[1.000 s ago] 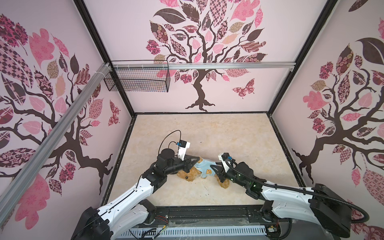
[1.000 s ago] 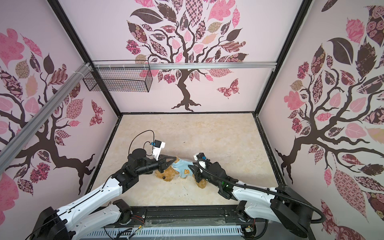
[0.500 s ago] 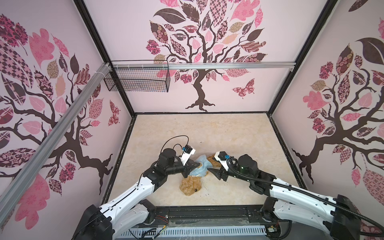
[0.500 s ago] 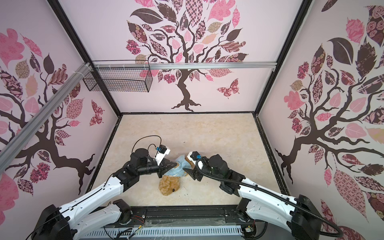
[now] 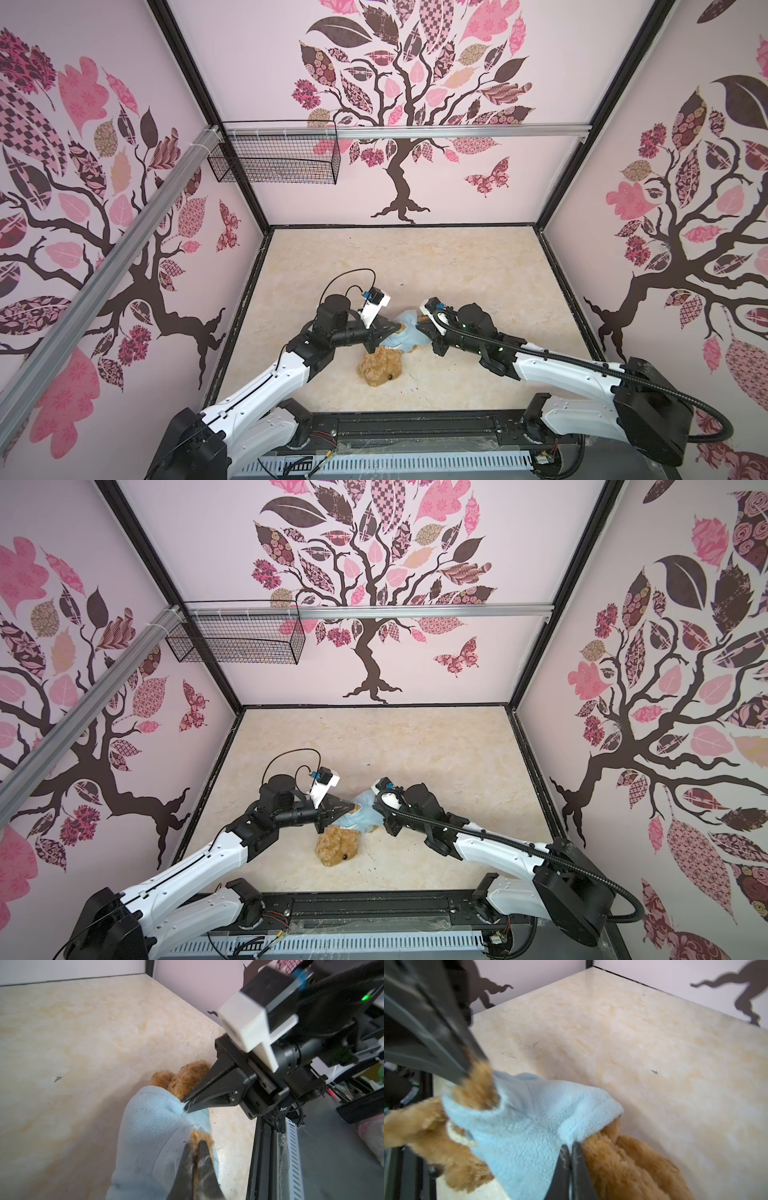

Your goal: Dress the teddy bear

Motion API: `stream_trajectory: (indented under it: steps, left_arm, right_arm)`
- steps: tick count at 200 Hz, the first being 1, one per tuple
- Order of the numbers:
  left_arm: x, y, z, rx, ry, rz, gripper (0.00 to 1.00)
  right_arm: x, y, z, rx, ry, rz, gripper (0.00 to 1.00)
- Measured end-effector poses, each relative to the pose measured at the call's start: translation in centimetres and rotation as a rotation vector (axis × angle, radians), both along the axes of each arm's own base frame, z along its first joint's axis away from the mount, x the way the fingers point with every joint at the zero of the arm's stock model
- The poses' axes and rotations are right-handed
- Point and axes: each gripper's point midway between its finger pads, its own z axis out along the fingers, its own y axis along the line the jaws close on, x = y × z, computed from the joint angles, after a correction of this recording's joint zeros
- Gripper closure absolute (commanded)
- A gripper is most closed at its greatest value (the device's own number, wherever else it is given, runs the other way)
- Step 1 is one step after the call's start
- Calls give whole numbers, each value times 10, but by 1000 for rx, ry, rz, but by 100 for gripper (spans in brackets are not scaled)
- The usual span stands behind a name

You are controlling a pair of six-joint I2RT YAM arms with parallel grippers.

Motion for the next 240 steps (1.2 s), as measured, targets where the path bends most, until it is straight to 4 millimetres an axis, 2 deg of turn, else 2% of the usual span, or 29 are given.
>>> stream_trajectory:
  steps: [30,46,83,98,120,143,165,197,210,240]
  left_arm:
    - [16,16,4,-120,67,124,100]
    - [25,28,7,-161,92,197,100]
    - [24,33,-1,-136,117,220,100]
    - [22,33,-6,-112,121,207,100]
    - [24,31,-8,-85,124,182,100]
    - [26,26,-7,-67,133,146,100]
    - [25,20,-7,-63,140,105,100]
    - [23,14,-9,-63,158,64,100]
    - [22,13,-9,-65,164,52,100]
    - [20,11,-8,-70,171,33,100]
  right_arm:
    - [10,-6,6,90,43,-116,100]
    - [14,-12,0,105,69,-173,100]
    - [13,-9,-3,119,86,-163,100]
    - [11,-9,3,118,59,-143,89]
    - [8,-11,18,129,3,-109,68]
    - [6,-11,26,100,-35,-70,55]
    - [2,-3,40,70,-91,-14,46]
    - [-27,25,66,93,-198,139,37]
    - [-35,35,66,110,-204,187,35]
    - [-29,51,50,117,-189,214,33]
